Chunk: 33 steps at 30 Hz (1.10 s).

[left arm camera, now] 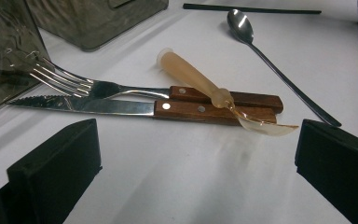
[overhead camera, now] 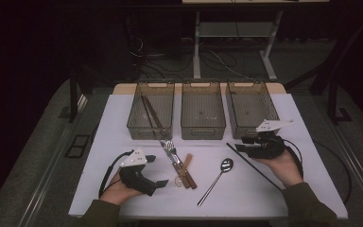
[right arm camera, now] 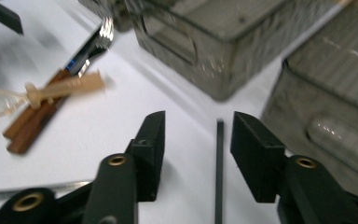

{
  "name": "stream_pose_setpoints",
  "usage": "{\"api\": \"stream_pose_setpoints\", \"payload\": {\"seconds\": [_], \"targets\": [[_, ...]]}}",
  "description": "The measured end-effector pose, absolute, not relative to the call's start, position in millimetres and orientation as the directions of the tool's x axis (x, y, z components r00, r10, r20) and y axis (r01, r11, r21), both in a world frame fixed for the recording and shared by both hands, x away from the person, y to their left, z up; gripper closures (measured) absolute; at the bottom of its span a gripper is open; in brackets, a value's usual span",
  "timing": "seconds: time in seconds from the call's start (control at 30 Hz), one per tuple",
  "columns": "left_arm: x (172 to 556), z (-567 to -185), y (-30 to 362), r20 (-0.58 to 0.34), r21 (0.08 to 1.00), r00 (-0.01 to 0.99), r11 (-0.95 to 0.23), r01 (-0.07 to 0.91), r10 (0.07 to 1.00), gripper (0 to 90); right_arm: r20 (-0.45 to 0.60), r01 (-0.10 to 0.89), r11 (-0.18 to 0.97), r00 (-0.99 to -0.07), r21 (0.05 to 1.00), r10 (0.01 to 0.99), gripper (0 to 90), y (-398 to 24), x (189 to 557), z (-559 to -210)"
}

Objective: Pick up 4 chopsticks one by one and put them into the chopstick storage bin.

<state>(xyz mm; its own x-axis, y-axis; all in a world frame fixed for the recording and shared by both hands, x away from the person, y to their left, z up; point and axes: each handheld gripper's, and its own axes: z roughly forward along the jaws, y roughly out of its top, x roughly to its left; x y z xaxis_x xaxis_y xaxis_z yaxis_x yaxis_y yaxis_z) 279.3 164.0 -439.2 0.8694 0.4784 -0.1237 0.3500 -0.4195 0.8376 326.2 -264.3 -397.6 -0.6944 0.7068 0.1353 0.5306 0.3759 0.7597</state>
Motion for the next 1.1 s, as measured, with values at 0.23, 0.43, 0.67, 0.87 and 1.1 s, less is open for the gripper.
{"api": "stream_pose_setpoints", "payload": {"seconds": [0.23,0.43,0.67,0.87,1.1], "targets": [[278.9,-438.9,164.0,-0.119,0.838,0.872,-0.424,0.345,0.475,0.0,0.116,0.568,0.418,-0.679,0.709,0.725,63.7,-279.9,309.6,-415.0],[279.5,-439.5,163.8,-0.114,0.834,0.872,-0.431,0.344,0.476,0.0,0.106,0.597,0.437,-0.662,0.673,0.742,71.4,-292.3,298.6,-426.4],[278.9,-439.7,162.9,-0.111,0.835,0.873,-0.432,0.341,0.475,0.0,0.111,0.615,0.443,-0.656,0.652,0.746,76.8,-296.2,296.1,-435.1],[279.3,-439.8,163.1,-0.112,0.835,0.874,-0.433,0.341,0.473,0.0,0.108,0.621,0.455,-0.657,0.638,0.746,78.1,-294.5,298.2,-440.5],[279.2,-439.7,162.5,-0.113,0.834,0.875,-0.434,0.341,0.472,0.0,0.103,0.615,0.466,-0.666,0.636,0.739,79.8,-294.3,300.0,-443.4]]}}
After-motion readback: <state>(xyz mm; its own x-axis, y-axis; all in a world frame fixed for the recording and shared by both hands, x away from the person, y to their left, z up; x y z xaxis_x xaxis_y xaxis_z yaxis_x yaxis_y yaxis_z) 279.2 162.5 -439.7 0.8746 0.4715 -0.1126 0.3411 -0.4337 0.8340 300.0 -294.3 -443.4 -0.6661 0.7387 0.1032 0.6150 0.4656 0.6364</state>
